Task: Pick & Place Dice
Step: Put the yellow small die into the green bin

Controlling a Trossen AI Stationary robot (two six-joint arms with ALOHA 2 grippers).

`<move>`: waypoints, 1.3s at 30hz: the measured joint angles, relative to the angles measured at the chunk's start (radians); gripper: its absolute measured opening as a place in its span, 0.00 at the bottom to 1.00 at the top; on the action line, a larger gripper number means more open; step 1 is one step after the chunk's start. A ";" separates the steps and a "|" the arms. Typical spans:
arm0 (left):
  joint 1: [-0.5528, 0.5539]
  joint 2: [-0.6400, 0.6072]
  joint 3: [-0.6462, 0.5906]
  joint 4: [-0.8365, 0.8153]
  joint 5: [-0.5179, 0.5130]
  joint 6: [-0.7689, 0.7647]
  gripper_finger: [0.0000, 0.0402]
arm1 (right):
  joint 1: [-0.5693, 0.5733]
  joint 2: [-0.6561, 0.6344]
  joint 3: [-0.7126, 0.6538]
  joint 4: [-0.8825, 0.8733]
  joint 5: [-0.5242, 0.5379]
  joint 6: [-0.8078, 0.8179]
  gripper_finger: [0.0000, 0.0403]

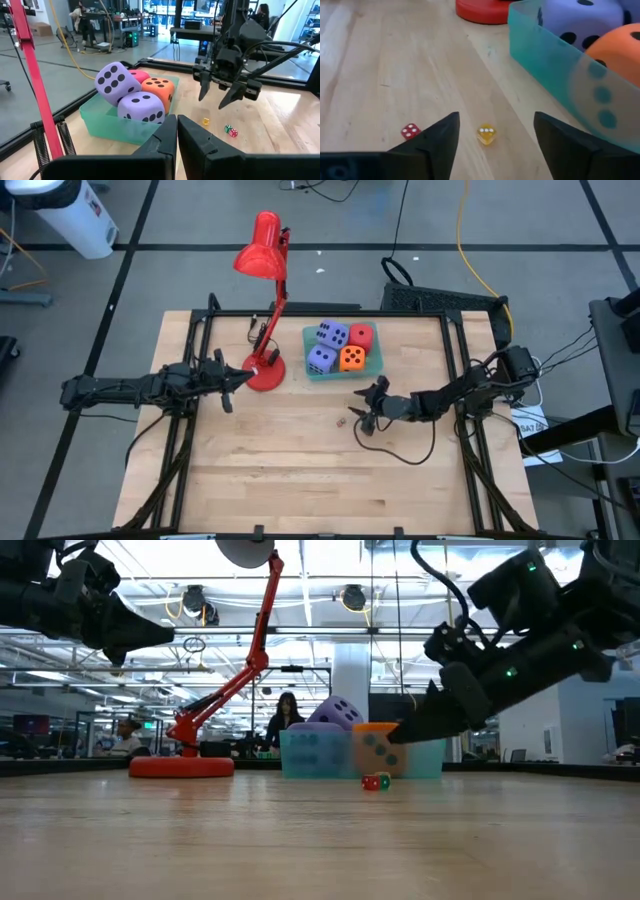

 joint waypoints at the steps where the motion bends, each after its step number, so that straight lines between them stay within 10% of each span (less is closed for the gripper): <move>1: 0.000 0.000 0.000 0.001 0.000 0.000 0.06 | -0.003 0.000 0.000 0.003 -0.014 -0.002 0.62; 39: 0.000 0.000 0.000 -0.006 0.000 -0.009 0.06 | -0.107 0.277 0.025 0.179 -0.163 -0.013 0.55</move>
